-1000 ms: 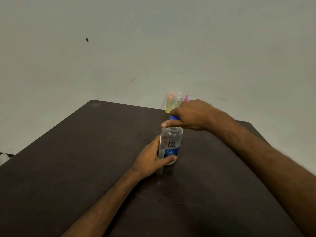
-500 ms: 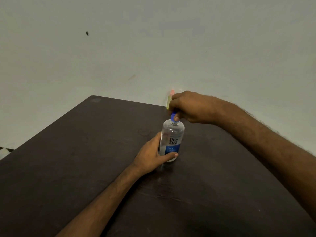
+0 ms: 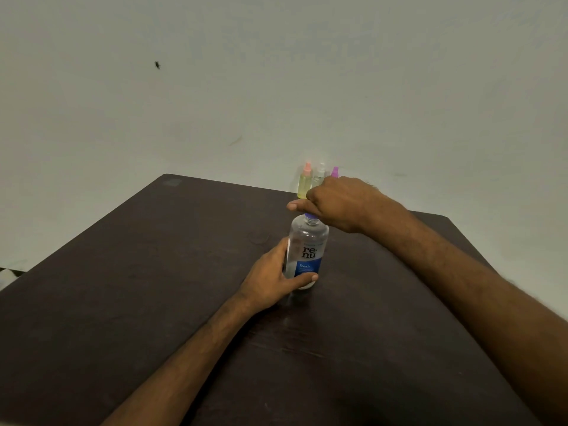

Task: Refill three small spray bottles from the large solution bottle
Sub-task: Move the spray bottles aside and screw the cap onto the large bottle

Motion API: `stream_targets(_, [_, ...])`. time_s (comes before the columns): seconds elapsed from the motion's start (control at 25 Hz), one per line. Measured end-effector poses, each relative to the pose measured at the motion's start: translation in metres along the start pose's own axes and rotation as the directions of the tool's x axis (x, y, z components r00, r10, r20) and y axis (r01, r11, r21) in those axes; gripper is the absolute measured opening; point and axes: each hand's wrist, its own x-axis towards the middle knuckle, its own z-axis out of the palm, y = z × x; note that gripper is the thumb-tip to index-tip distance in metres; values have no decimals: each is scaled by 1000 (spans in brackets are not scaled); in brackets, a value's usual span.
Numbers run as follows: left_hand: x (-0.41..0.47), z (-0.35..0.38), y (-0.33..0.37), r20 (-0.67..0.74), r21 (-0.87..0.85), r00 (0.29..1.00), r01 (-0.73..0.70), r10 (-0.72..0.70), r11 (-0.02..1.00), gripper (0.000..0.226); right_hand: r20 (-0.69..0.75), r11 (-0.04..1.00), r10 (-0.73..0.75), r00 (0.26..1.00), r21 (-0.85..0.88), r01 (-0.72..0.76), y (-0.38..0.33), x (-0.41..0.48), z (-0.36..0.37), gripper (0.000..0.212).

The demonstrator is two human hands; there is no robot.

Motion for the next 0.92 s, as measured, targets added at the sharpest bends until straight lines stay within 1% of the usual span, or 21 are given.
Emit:
stream_targets(0.04, [0,0,0,0,-2,1000,0,0,1000,77,18,995,9,1000,95,-11,5,0,-2,69])
stream_targets(0.08, [0,0,0,0,-3,1000,-1,1,1000,77,41,978,10,999,210,-18,10,-2,-5,64])
stream_targets(0.12, [0,0,0,2,-3,1000,-2,2,1000,77,49,950,-21,999,314,4,15,-5,-9,55])
stream_targets(0.16, [1,0,0,5,-2,1000,-2,2,1000,77,30,928,-76,997,367,60,21,-6,-12,45])
stream_targets(0.2, [1,0,0,8,-2,1000,0,0,1000,77,1,919,-134,991,374,123,27,-6,-14,35])
stream_targets(0.28, [1,0,0,8,-2,1000,2,-2,1000,77,-39,940,-191,981,280,194,31,-2,-12,25])
stream_targets(0.4, [2,0,0,-3,-1,1000,-4,4,1000,77,-59,976,-202,978,70,206,23,5,-6,13])
stream_targets(0.44, [2,0,0,-6,0,1000,-4,4,1000,77,-57,977,-212,976,14,213,18,4,-5,16])
stream_targets(0.52, [2,0,0,-7,3,1000,-4,4,1000,76,-37,977,-204,978,-70,201,11,1,-3,32])
stream_targets(0.64, [2,1,0,-8,3,1000,-6,6,1000,76,14,967,-118,993,-224,118,8,1,-1,60])
stream_targets(0.68, [1,1,-1,-5,1,1000,-3,3,1000,75,20,966,-89,996,-240,92,7,1,1,68])
stream_targets(0.76, [1,1,0,-5,4,1000,-1,1,1000,75,16,980,-34,999,-195,36,3,3,-1,79])
stream_targets(0.84, [0,0,1,-3,-5,1000,-1,1,1000,74,54,994,32,998,-105,-26,5,0,-4,87])
stream_targets(0.88, [0,0,1,-2,-11,1000,0,0,1000,75,83,998,48,995,-34,-45,9,-2,-7,87])
stream_targets(0.92, [0,0,1,0,-14,1000,2,-2,1000,75,103,997,36,994,68,-43,14,-5,-11,81])
